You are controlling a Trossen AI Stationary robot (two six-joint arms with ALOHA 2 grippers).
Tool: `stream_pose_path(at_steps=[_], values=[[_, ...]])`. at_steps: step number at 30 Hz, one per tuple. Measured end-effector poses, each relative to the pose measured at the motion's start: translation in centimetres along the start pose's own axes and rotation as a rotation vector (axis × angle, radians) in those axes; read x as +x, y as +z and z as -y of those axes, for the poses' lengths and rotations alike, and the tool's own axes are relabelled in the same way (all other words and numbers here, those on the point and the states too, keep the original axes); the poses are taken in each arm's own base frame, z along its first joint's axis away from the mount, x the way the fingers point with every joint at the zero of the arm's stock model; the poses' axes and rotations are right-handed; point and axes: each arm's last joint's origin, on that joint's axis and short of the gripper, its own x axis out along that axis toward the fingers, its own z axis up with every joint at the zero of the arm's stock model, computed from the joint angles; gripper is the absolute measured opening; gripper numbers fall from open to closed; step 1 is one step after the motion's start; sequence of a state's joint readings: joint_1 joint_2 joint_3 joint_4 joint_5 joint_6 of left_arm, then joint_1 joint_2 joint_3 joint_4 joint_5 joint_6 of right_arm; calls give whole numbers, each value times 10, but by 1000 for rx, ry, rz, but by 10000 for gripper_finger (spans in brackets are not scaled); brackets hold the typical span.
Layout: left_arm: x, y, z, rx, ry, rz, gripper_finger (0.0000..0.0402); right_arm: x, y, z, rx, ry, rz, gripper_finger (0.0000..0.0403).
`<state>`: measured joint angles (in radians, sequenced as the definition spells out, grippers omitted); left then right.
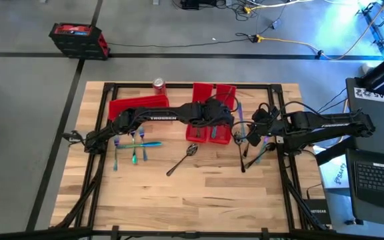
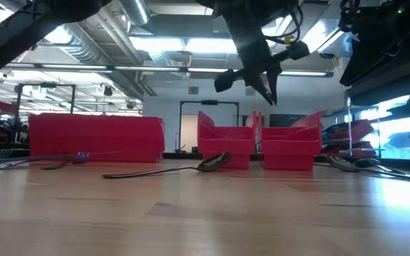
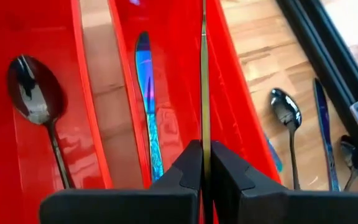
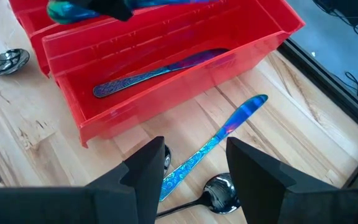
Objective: Sort silverware
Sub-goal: Put the blue table knife into the right red bin, then put the black spoon into the middle red bin
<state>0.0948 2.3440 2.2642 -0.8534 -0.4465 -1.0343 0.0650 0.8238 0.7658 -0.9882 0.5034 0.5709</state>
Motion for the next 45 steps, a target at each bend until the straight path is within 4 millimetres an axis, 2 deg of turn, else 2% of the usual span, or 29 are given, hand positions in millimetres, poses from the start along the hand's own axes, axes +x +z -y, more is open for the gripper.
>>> stream_pose_path(at_steps=[17, 22, 26, 32, 40, 45], values=[[25, -20, 0, -78, -14, -134, 0, 0, 0, 0, 1, 1, 2, 156], [23, -20, 1, -84, -8, -92, 0, 0, 0, 0, 1, 1, 2, 156], [29, -19, 1, -74, -45, -151, 3, 0, 0, 0, 1, 1, 2, 156], [38, -22, 1, -82, -53, -139, 42, 0, 0, 0, 1, 1, 3, 156], [38, -21, 4, -31, -84, -132, 99, 0, 0, 0, 2, 1, 3, 156], [30, -13, 16, 28, -186, -35, 115, 0, 0, 0, 2, 2, 3, 156]])
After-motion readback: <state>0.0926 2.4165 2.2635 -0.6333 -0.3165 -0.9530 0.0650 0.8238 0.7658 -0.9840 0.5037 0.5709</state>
